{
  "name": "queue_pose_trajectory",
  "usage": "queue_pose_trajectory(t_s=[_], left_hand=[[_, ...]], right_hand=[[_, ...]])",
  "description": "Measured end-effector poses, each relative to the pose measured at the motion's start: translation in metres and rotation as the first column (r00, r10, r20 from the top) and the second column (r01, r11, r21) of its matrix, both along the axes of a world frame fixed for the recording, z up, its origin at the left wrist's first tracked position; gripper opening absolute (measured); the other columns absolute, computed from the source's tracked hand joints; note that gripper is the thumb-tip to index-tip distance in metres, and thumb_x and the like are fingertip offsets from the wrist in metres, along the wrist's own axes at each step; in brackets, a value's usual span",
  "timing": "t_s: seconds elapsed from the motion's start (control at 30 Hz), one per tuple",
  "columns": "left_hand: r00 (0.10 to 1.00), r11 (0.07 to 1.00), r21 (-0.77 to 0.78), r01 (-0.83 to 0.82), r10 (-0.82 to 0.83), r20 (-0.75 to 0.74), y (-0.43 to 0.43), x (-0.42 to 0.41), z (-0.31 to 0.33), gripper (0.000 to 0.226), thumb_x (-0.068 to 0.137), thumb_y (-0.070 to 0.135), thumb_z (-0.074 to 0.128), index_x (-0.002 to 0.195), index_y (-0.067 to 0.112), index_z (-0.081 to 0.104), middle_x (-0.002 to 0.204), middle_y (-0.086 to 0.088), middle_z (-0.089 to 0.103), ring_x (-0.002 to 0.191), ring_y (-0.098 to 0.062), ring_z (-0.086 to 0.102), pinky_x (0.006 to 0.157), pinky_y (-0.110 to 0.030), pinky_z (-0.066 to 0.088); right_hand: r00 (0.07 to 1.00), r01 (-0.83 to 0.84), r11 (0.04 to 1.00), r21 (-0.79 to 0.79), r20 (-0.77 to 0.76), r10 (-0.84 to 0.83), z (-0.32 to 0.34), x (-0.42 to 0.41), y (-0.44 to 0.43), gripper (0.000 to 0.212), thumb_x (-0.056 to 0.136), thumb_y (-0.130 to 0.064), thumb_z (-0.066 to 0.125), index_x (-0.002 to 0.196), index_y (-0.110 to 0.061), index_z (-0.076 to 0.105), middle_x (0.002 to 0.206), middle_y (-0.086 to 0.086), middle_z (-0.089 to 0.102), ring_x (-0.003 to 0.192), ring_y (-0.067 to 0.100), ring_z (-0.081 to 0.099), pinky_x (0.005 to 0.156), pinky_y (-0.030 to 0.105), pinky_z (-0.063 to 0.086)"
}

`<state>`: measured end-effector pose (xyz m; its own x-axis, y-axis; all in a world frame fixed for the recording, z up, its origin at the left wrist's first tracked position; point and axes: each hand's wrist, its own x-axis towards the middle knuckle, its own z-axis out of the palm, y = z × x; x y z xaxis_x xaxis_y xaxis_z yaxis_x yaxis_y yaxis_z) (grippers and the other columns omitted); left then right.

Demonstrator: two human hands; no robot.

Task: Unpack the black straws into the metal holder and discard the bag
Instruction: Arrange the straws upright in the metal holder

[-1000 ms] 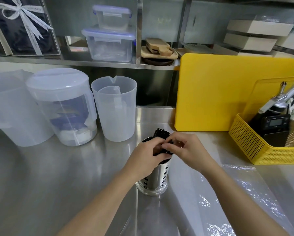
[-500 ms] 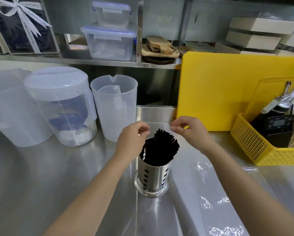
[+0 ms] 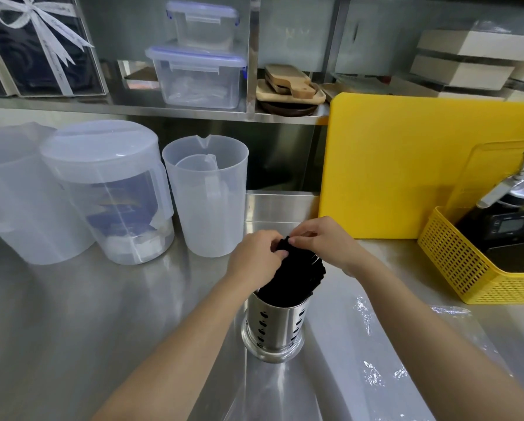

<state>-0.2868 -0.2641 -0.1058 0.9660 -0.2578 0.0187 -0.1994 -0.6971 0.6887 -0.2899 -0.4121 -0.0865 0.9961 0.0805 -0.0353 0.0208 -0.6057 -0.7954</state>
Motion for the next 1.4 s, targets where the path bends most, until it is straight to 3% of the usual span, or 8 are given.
queue_pose_trajectory(t_s=[0.1,0.23,0.47,0.8,0.97,1.1,1.27,1.4], left_hand=[[1.0,0.999,-0.04,-0.026,0.027,0.009,0.002,0.001,-0.002,0.003,0.084,0.026,0.061,0.085,0.024,0.064,0.082,0.004,0.064,0.085,-0.022,0.06,0.07,-0.031,0.045],[0.998,0.993,-0.1,-0.06,0.06,-0.004,0.004,0.002,-0.002,0.011,0.083,0.027,0.064,0.073,0.023,0.06,0.077,0.003,0.064,0.079,-0.02,0.061,0.069,-0.032,0.046],[0.997,0.978,-0.201,-0.061,0.052,-0.048,0.01,0.002,0.0,0.009,0.082,0.026,0.066,0.084,0.018,0.068,0.085,-0.001,0.071,0.083,-0.018,0.066,0.079,-0.038,0.053],[0.999,0.951,-0.309,-0.001,-0.01,-0.033,0.013,-0.002,0.01,0.009,0.087,0.023,0.061,0.087,0.016,0.067,0.078,-0.001,0.073,0.075,-0.017,0.068,0.067,-0.026,0.048],[1.0,0.974,-0.227,0.011,-0.012,-0.003,0.008,-0.004,0.009,0.007,0.086,0.025,0.061,0.087,0.018,0.065,0.077,0.004,0.069,0.077,-0.015,0.065,0.066,-0.024,0.046],[0.999,0.984,-0.176,-0.03,0.028,-0.015,0.006,-0.002,0.006,0.008,0.084,0.024,0.064,0.088,0.017,0.065,0.083,0.001,0.07,0.082,-0.018,0.066,0.072,-0.031,0.049],[0.994,0.999,0.009,-0.05,0.049,0.095,-0.002,-0.006,0.005,0.009,0.083,0.029,0.063,0.089,0.022,0.065,0.084,0.006,0.066,0.088,-0.017,0.061,0.07,-0.029,0.044],[0.989,0.997,0.05,-0.064,0.057,0.133,-0.006,-0.006,0.005,0.014,0.085,0.028,0.06,0.096,0.023,0.068,0.089,0.005,0.068,0.092,-0.019,0.061,0.07,-0.029,0.043]], right_hand=[[1.0,-0.003,0.999,0.037,-0.003,0.003,-0.001,0.0,-0.001,0.011,0.085,-0.013,0.06,0.087,-0.01,0.071,0.084,0.008,0.068,0.086,0.023,0.064,0.076,0.033,0.052],[1.0,-0.007,0.999,0.036,0.012,0.006,-0.001,0.0,-0.003,0.009,0.085,-0.013,0.062,0.081,-0.012,0.07,0.075,0.005,0.067,0.076,0.02,0.062,0.07,0.031,0.05],[0.997,0.006,0.999,0.041,0.073,-0.009,-0.002,-0.002,-0.003,0.012,0.085,-0.015,0.061,0.085,-0.008,0.071,0.08,0.011,0.068,0.077,0.022,0.063,0.072,0.034,0.05],[0.995,0.01,0.995,0.097,0.1,-0.019,0.006,-0.005,-0.008,0.008,0.086,-0.016,0.061,0.084,-0.014,0.069,0.074,-0.001,0.065,0.071,0.013,0.058,0.067,0.023,0.045],[0.991,0.024,0.995,0.092,0.129,-0.036,0.009,-0.007,-0.007,0.008,0.086,-0.016,0.061,0.085,-0.013,0.069,0.074,-0.003,0.064,0.071,0.012,0.058,0.069,0.024,0.045],[0.993,0.016,0.997,0.076,0.117,-0.025,0.004,-0.007,-0.006,0.008,0.085,-0.016,0.062,0.084,-0.014,0.069,0.074,-0.002,0.065,0.072,0.013,0.059,0.07,0.025,0.048],[0.989,0.026,0.996,0.08,0.14,-0.037,0.001,-0.008,-0.006,0.009,0.085,-0.014,0.062,0.08,-0.016,0.068,0.068,-0.006,0.063,0.065,0.007,0.057,0.055,0.011,0.042],[0.99,0.033,0.997,0.075,0.132,-0.043,-0.003,-0.006,-0.005,0.009,0.086,-0.015,0.061,0.083,-0.013,0.069,0.072,-0.002,0.064,0.069,0.011,0.059,0.063,0.018,0.044]])
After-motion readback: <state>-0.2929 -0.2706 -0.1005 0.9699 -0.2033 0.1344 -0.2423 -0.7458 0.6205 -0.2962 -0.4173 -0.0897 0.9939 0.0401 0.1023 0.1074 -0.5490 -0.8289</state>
